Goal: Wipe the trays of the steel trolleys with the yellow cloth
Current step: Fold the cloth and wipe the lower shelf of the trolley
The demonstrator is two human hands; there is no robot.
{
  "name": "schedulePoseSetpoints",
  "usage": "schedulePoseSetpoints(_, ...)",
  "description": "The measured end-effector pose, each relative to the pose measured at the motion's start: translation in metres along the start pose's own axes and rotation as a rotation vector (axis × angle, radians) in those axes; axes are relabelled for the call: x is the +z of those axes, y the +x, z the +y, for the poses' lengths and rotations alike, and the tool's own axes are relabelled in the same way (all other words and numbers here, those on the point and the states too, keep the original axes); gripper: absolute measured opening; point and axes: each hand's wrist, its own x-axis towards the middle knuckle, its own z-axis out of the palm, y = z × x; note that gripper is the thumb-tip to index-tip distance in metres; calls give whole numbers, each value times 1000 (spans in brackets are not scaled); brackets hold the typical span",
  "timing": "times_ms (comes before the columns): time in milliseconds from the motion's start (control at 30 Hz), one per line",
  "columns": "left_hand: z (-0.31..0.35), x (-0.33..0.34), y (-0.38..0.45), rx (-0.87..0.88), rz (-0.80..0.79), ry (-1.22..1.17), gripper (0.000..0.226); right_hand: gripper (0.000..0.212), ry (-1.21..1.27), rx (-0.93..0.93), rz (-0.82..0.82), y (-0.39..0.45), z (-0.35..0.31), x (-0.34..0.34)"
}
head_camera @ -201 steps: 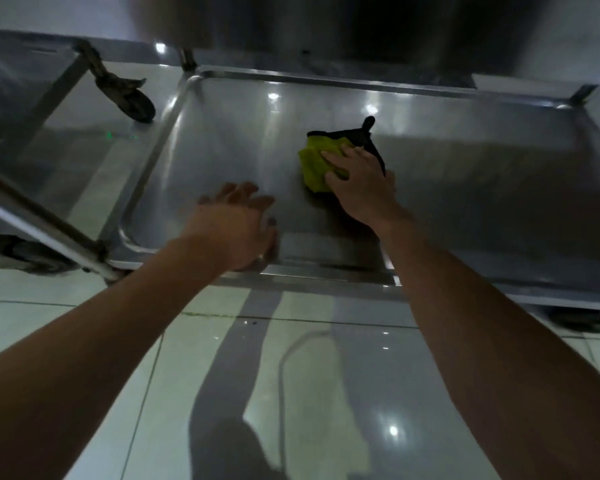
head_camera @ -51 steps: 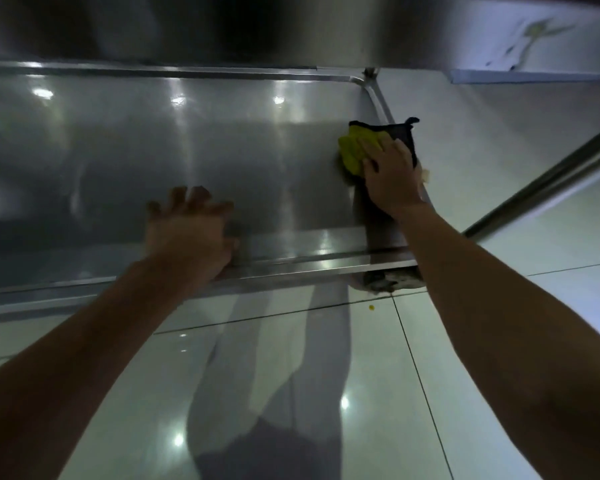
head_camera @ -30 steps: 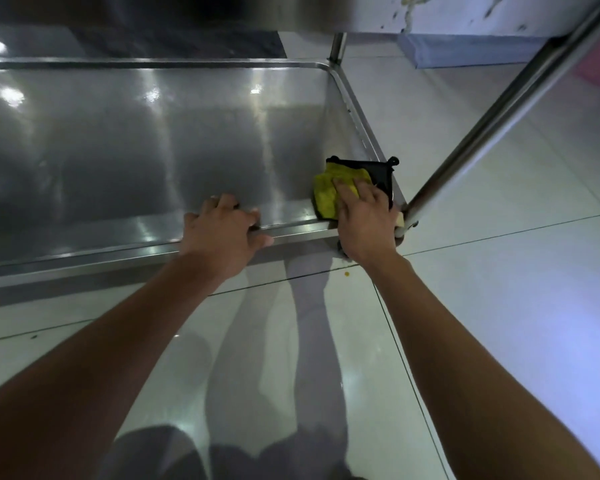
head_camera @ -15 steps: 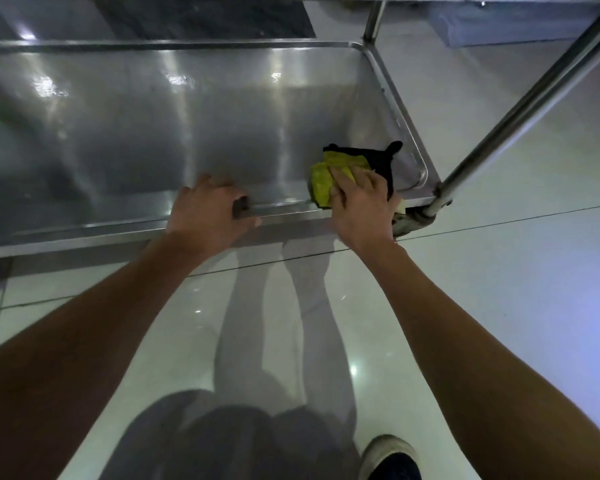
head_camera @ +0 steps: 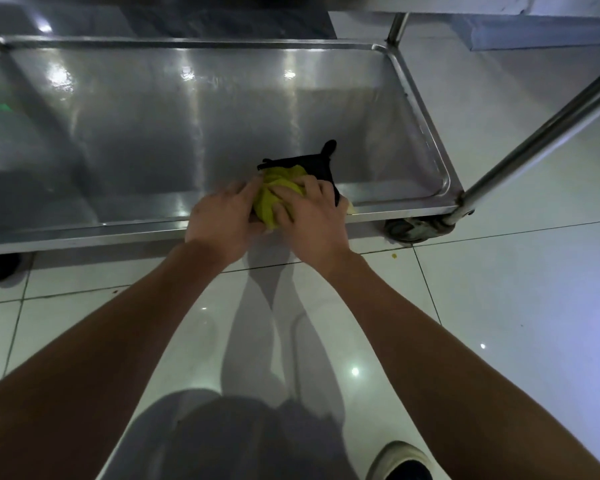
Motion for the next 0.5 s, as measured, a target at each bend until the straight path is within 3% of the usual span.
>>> schedulePoseSetpoints(167, 13, -12, 15, -75, -133, -6, 82, 37, 37, 147, 72, -2, 40, -13)
schedulePoseSetpoints(300, 36, -21, 30, -140, -214, 184, 74, 38, -1, 300, 138, -2, 88, -32)
schedulePoseSetpoints(400, 55, -18, 44, -146, -175, 284, 58, 37, 27, 428, 145, 9, 115, -46)
schedulePoseSetpoints(500, 72, -6, 55, 10, -83, 235, 39, 36, 53, 505, 160, 25, 129, -57)
